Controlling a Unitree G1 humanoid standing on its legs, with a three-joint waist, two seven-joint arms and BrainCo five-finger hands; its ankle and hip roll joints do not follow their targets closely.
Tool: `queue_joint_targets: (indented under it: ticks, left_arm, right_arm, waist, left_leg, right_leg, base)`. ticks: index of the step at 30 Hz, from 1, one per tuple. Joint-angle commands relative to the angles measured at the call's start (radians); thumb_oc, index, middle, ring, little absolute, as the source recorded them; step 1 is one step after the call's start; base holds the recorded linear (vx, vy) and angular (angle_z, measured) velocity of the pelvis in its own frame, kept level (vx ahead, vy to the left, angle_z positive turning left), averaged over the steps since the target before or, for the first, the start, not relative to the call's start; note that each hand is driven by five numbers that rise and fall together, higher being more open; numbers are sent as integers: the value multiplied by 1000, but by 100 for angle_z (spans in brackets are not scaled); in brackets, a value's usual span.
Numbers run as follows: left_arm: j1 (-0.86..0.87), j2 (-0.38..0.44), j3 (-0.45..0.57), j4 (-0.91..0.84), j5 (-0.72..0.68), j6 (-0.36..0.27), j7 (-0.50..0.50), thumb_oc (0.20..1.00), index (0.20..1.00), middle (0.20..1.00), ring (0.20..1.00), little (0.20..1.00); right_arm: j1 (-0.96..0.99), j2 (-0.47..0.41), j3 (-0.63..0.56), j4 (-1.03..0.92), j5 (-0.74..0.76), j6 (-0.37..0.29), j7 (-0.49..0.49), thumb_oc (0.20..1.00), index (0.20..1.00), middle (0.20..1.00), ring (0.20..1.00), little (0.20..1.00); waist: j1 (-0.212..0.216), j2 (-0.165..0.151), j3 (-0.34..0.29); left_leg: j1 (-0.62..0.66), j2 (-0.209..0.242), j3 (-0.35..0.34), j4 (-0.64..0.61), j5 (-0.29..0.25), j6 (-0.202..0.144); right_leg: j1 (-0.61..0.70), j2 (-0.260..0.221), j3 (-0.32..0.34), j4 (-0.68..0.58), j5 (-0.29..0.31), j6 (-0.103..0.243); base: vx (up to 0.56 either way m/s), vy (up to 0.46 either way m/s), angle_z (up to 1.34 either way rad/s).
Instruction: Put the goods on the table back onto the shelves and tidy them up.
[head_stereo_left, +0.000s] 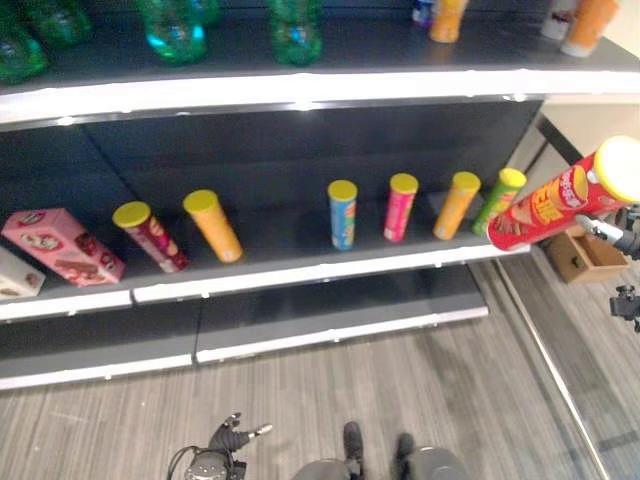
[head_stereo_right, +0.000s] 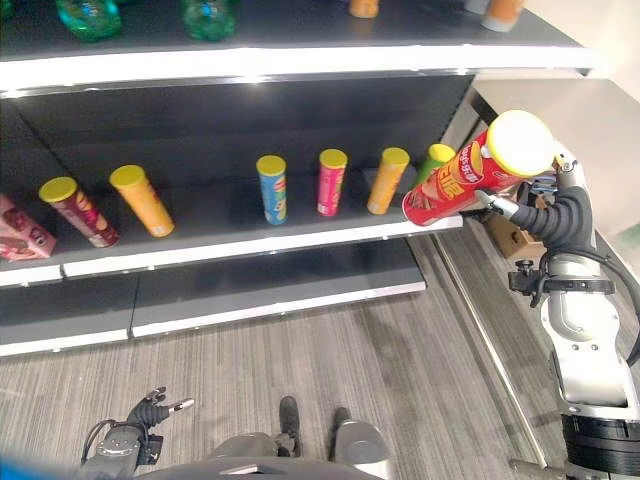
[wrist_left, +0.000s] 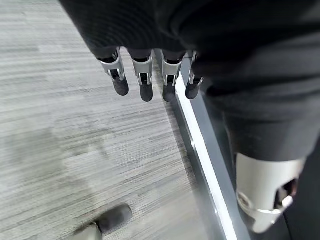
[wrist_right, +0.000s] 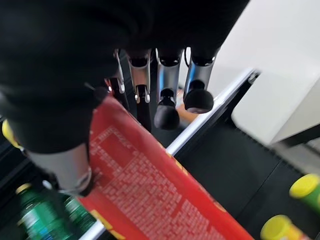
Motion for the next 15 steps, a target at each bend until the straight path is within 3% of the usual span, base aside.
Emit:
queue_joint_targets:
  ticks: [1, 6, 8, 10, 14, 15]
  left_arm:
    - [-30, 45, -42, -33, 37, -33, -12, 1000, 1000, 1000, 1000, 1000]
    - [-28, 35, -48, -42, 43, -35, -14, 1000, 1000, 1000, 1000, 1000]
    - [-11, 27, -57, -68, 60, -37, -24, 1000, 1000, 1000, 1000, 1000]
    - [-7, 27, -58, -71, 60, -32, -27, 1000, 1000, 1000, 1000, 1000]
    - [-7, 25, -60, -82, 59, -30, -28, 1000, 1000, 1000, 1000, 1000]
    - [-13, 20, -55, -81, 52, -28, -21, 1000, 1000, 1000, 1000, 1000]
  right_arm:
    - [-106, -30, -93, 3, 55, -67, -5, 200, 200, 200, 200, 200]
    - [-101, -33, -89, -8, 50, -69, 1, 200, 200, 200, 200, 200]
    - [-87, -28, -71, -35, 89, -79, 44, 200, 200, 200, 200, 200]
    - [-78, -36, -55, -39, 103, -74, 66, 200, 200, 200, 200, 200]
    - [-70, -34, -49, -58, 119, -73, 87, 200, 200, 200, 200, 200]
    - [-66, -39, -34, -64, 124, -71, 100, 200, 200, 200, 200, 200]
  waist:
    - [-9, -7, -45]
    - [-8, -10, -52]
    - [0, -9, -70]
    - [-1, -21, -52]
    - [-3, -24, -32]
    - [0, -33, -3]
  left_leg:
    - [163, -13, -18, -301, 91, -39]
    - [168, -20, -22, -301, 87, -39]
    - [189, -14, -16, -277, 62, -37]
    - [166, -9, -14, -160, 16, -50]
    - [112, -11, -10, -22, -19, -75]
    - [28, 0, 4, 148, 2, -113]
  right_leg:
    - [89, 45, -17, -227, 32, 22]
    - [121, 48, -21, -270, 47, 21]
    - [168, 50, -30, -311, 53, 21]
    - [184, 46, -35, -303, 41, 12]
    - [204, 38, -50, -301, 29, 2]
    - [226, 24, -68, -303, 21, -11]
  base:
    - [72, -51, 23]
    - [55, -35, 28]
    - [228, -146, 17]
    - [71, -90, 22]
    - [-1, -39, 27]
    - [-38, -31, 36]
